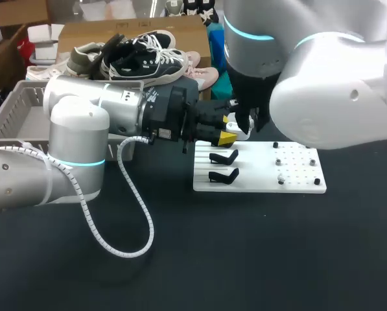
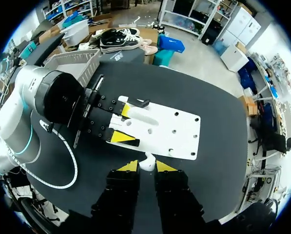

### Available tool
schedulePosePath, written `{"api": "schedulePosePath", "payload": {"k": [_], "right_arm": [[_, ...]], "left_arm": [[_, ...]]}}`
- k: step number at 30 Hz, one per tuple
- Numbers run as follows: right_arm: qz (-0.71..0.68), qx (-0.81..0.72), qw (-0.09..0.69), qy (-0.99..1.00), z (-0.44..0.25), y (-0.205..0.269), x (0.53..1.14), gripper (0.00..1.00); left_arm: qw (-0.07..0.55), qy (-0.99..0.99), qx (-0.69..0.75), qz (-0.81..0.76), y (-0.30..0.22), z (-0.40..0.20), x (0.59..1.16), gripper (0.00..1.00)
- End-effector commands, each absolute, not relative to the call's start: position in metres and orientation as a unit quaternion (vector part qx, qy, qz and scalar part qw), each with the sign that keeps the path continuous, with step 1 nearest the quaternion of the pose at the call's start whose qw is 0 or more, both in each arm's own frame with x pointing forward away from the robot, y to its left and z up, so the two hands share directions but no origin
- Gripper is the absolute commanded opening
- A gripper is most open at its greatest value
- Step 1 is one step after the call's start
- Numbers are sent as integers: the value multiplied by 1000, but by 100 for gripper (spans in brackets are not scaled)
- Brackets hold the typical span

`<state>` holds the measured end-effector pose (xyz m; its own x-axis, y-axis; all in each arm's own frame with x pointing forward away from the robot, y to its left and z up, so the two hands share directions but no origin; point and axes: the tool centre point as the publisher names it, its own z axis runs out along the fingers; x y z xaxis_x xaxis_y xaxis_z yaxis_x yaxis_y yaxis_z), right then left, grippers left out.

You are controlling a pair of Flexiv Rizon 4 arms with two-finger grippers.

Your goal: Pick up each earbud case from the left stands, insert the matching earbuds, close the lid, and place the case in the box.

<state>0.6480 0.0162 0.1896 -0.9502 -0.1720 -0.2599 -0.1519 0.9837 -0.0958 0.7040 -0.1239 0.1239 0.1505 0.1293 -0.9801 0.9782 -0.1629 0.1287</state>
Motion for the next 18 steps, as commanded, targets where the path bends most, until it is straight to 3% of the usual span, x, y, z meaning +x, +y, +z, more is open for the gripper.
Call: {"api": "schedulePosePath", "payload": {"k": [1,18], "right_arm": [[-49,0,79,996,194,23,661,0],[-69,43,86,993,193,19,656,0]], "left_arm": [[459,457,605,-464,-124,123,704,0],[459,457,605,-464,-124,123,704,0]]}}
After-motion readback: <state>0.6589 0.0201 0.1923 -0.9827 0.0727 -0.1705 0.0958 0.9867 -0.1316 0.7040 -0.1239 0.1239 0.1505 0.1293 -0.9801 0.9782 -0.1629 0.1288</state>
